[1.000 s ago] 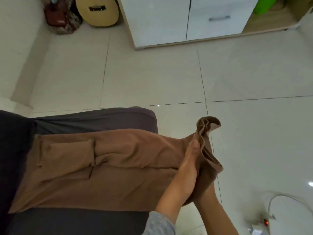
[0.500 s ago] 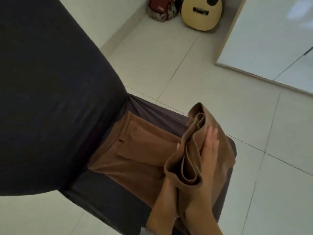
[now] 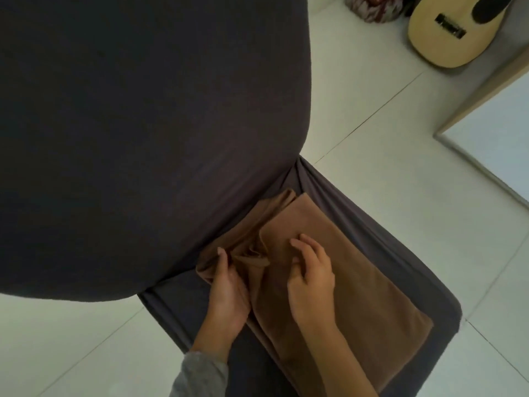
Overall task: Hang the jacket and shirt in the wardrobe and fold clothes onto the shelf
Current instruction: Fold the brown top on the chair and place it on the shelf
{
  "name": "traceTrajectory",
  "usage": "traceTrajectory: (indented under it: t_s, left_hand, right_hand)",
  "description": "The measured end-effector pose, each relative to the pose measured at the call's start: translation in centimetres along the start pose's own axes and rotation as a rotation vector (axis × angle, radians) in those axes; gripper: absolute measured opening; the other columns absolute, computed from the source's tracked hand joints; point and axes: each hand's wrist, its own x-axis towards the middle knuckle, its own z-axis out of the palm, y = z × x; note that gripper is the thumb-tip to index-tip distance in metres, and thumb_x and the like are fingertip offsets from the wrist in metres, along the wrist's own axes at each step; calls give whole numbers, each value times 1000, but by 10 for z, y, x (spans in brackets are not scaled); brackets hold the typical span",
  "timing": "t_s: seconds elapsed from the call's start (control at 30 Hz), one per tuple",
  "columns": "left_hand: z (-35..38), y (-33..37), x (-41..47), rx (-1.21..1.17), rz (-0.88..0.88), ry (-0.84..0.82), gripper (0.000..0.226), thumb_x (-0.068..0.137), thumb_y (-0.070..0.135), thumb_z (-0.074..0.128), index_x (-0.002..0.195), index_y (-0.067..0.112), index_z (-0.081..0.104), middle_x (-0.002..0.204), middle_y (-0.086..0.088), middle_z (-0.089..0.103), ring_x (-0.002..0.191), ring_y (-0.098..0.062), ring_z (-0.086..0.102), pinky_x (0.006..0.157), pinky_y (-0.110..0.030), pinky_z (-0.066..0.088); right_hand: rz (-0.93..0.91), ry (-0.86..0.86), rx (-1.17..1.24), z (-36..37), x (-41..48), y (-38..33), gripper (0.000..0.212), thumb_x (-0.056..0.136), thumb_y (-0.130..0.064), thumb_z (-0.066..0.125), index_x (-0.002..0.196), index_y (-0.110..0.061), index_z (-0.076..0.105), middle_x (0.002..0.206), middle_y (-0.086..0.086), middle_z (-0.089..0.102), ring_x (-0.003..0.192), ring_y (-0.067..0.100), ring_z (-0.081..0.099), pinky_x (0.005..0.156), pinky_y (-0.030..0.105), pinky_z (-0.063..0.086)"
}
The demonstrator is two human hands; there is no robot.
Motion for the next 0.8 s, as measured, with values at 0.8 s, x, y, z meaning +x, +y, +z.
traceTrajectory:
  t_s: [0.8]
  left_hand:
    - [-39,-102,-24,377,750,499,19,94,17,54,81,12,68,67,-1,57,58,1,47,53,-7,39]
  right_hand:
    - [-411,-275,-55,-51,105,-1,5,94,-27,51,96,-23,48,82,-5,53,79,7,53,76,23,44]
